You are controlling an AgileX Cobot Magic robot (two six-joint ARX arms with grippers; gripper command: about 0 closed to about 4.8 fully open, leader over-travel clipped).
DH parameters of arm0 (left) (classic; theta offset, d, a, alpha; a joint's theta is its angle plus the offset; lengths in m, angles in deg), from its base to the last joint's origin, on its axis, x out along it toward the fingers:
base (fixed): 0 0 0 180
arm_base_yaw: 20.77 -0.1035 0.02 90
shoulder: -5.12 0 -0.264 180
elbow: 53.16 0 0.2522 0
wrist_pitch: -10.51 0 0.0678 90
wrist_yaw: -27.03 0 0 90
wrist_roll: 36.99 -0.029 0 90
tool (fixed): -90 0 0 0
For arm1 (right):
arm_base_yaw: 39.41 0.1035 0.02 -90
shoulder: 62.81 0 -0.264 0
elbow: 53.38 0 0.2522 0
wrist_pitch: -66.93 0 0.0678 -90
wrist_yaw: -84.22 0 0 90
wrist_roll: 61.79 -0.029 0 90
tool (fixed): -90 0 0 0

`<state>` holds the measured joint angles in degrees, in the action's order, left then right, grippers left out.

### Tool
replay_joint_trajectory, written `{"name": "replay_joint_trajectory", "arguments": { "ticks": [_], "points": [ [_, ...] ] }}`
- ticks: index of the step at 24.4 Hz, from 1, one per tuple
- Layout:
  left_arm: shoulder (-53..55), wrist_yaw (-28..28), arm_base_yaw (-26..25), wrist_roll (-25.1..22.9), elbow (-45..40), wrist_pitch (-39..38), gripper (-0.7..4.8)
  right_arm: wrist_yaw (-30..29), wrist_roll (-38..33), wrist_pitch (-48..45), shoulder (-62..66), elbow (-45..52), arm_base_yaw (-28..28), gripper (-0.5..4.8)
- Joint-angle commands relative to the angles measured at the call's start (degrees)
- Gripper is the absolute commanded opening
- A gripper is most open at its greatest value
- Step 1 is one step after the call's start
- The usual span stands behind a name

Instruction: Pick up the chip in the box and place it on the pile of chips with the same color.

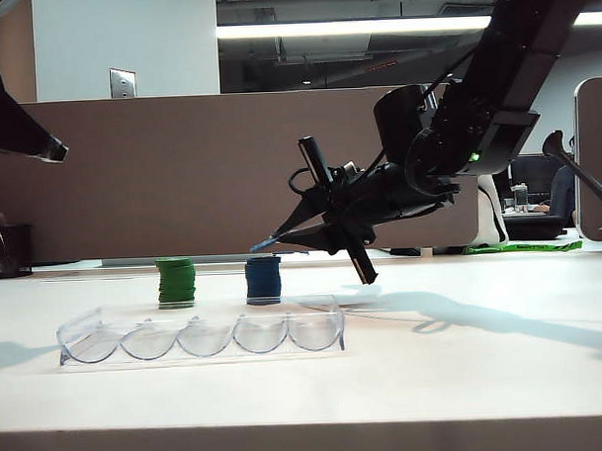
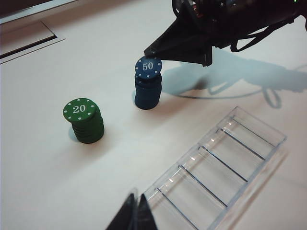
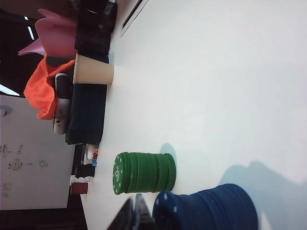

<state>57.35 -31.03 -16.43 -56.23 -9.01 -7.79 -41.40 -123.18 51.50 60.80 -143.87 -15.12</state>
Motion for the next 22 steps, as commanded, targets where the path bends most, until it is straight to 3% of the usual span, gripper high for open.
{"name": "replay_joint_trajectory", "arguments": {
  "ticks": [1, 22],
  "points": [
    [-0.13, 0.44, 0.02, 0.26, 0.13, 0.33, -0.06, 0.15, 0.37, -1.07, -0.28, -0.13, 0.07, 0.24],
    [-0.13, 0.44, 0.02, 0.85, 0.13, 0.31, -0.06, -0.57, 0.37, -1.11, -0.31, -0.13, 0.07, 0.95]
  ]
}}
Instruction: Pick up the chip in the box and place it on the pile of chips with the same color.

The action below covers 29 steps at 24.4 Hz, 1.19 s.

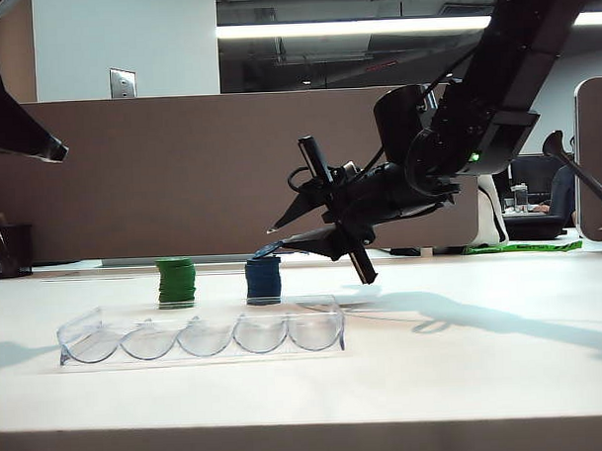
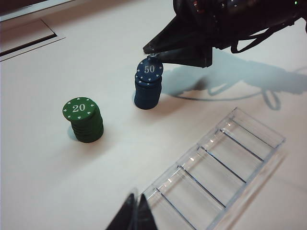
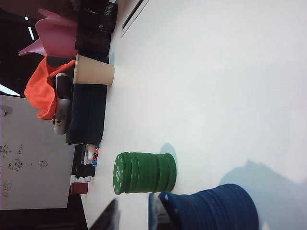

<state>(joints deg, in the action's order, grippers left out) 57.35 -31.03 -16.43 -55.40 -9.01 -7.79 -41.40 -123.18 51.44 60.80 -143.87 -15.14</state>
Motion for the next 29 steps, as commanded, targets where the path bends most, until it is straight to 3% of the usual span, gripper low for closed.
{"name": "replay_joint_trajectory", "arguments": {
  "ticks": [1, 29],
  "points": [
    [-0.13, 0.44, 0.02, 0.02, 0.13, 0.31, -0.06, -0.63, 0.37, -1.03, -0.31, -0.13, 0.09, 0.95],
    [-0.13, 0.48, 0.02, 0.46, 0.13, 0.31, -0.06, 0.00, 2.97, 1.20, -0.28, -0.13, 0.07, 1.27]
  ]
}}
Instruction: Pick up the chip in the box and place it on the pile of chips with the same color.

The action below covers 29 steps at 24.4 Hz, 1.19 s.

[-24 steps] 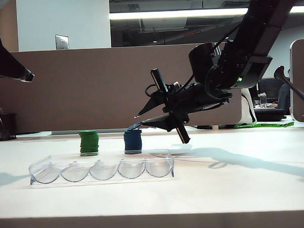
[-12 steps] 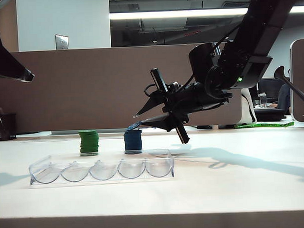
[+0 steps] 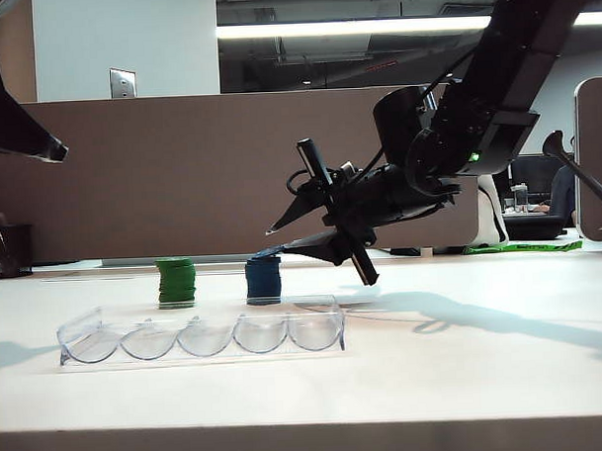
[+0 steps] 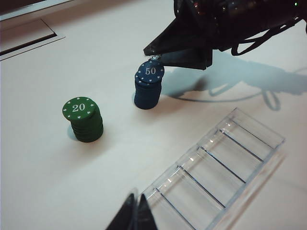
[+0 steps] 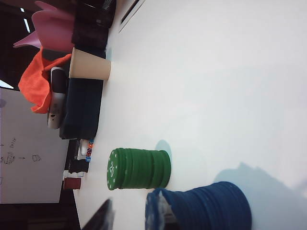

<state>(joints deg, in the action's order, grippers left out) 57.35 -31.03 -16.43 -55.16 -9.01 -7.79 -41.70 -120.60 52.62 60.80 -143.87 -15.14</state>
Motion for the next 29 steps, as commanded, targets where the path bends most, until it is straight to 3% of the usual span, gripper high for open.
{"name": "replay_joint_trajectory", "arguments": {
  "ticks": [1, 3, 13, 20, 29],
  "points": [
    [-0.13, 0.48, 0.02, 0.22, 0.13, 0.28, -0.06, 0.74, 0.39, 0.63, -0.31, -0.13, 0.07, 1.31],
    [-0.13, 1.22, 0.02, 0.20, 0.13, 0.31, -0.06, 1.66, 0.44, 1.73, -0.28, -0.13, 0.07, 1.77],
    [-0.13, 1.77, 0.02, 0.20, 0.13, 0.31, -0.06, 1.20, 0.81, 1.99, -0.31, -0.13, 0.09, 1.77],
    [-0.13, 1.75, 0.02, 0.20, 0.13, 0.31, -0.06, -1.55, 0.76, -2.78, -0.35, -0.20, 0.39, 1.77],
    [-0.11, 1.75, 0.00, 0.20, 0.13, 0.28, -0.06, 0.07, 0.83, -1.73, -0.35, -0.22, 0.79, 1.81]
  ]
}}
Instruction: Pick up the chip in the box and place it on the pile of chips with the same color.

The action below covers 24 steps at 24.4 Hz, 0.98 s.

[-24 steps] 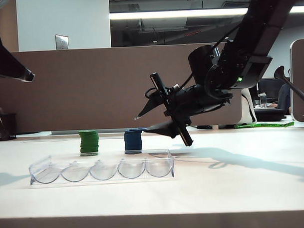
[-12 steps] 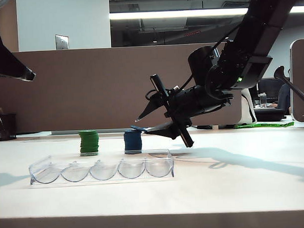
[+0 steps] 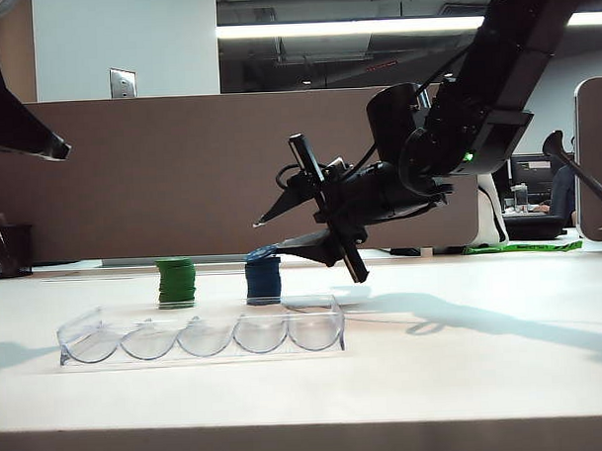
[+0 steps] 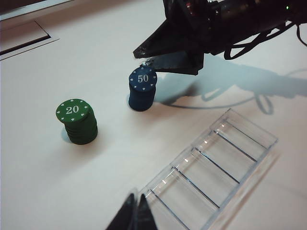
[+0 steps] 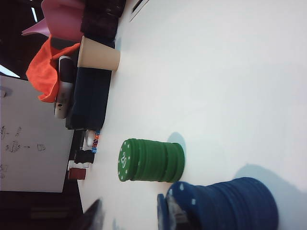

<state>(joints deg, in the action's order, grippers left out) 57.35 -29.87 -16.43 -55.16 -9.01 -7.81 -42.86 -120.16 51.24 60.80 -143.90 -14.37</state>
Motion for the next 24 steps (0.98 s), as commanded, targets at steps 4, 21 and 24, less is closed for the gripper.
{"name": "replay_joint_trajectory", "arguments": {
  "ticks": [4, 21, 24],
  "points": [
    [-0.11, 0.61, 0.00, 0.22, 0.13, 0.26, -0.06, 2.47, 1.70, -0.37, -0.33, -0.20, 0.00, 1.81],
    [-0.13, 0.61, 0.02, 0.22, 0.13, -0.20, -0.06, 5.92, 3.37, 0.52, -0.33, -0.20, 0.00, 1.81],
    [-0.13, 0.61, 0.02, 0.22, 0.13, -0.20, -0.06, 5.88, 3.37, 0.55, -0.33, -0.20, 0.02, 1.81]
  ]
}}
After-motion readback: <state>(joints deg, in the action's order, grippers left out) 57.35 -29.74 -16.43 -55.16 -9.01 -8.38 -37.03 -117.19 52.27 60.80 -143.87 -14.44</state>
